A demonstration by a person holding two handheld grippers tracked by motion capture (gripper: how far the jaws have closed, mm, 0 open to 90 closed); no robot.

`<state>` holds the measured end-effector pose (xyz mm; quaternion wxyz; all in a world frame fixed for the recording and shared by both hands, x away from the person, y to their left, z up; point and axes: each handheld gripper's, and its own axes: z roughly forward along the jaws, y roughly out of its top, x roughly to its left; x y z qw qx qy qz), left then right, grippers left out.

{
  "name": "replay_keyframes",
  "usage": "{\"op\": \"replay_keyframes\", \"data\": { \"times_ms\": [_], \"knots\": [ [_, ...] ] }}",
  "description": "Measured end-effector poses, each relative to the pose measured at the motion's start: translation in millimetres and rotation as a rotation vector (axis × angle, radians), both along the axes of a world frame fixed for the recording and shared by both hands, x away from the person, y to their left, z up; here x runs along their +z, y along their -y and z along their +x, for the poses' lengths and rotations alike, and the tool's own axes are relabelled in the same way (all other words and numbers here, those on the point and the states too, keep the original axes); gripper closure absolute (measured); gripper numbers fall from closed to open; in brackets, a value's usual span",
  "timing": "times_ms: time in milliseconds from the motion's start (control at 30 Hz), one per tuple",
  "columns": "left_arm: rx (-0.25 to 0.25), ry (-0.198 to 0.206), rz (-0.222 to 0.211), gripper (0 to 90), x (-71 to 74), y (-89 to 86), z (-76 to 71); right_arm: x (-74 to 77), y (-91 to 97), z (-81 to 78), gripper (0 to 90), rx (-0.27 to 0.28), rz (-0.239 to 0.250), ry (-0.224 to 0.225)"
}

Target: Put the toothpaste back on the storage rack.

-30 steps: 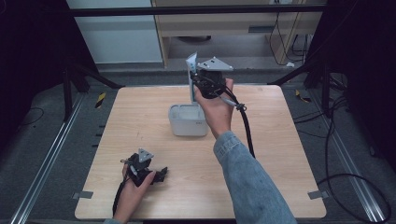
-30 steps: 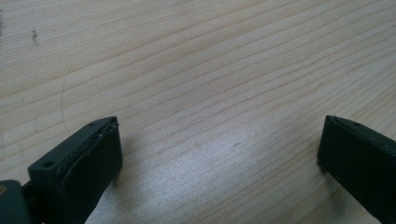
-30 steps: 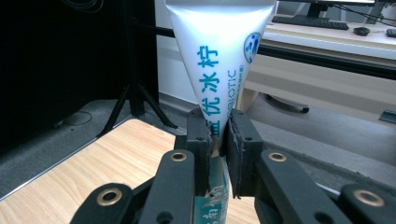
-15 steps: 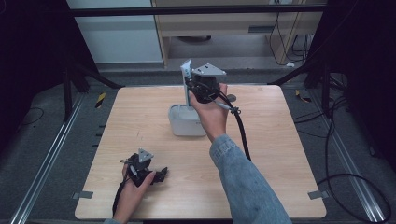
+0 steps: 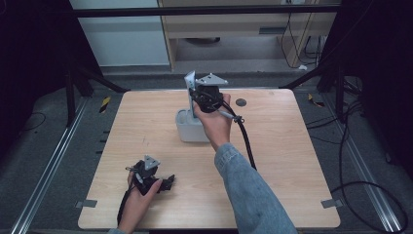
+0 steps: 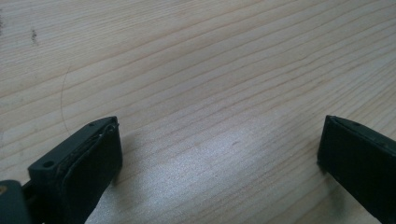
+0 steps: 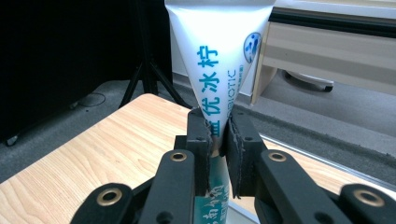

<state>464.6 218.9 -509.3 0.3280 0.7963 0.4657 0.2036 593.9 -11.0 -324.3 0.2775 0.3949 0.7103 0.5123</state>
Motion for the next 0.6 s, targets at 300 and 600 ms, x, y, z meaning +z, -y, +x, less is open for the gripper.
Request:
{"op": "replay_keyframes", "data": {
  "times_ms": [300,600],
  "knots": [
    [0.000,0.000,-0.001,0.0,0.0,0.0,-0.3,-19.8,-5.1,2.2,80.5,0.002,-0.033,-0.023],
    [0.001,0.000,-0.001,0.0,0.0,0.1,-0.3,-34.4,-3.3,5.3,80.5,-0.005,-0.042,-0.052]
  ]
}}
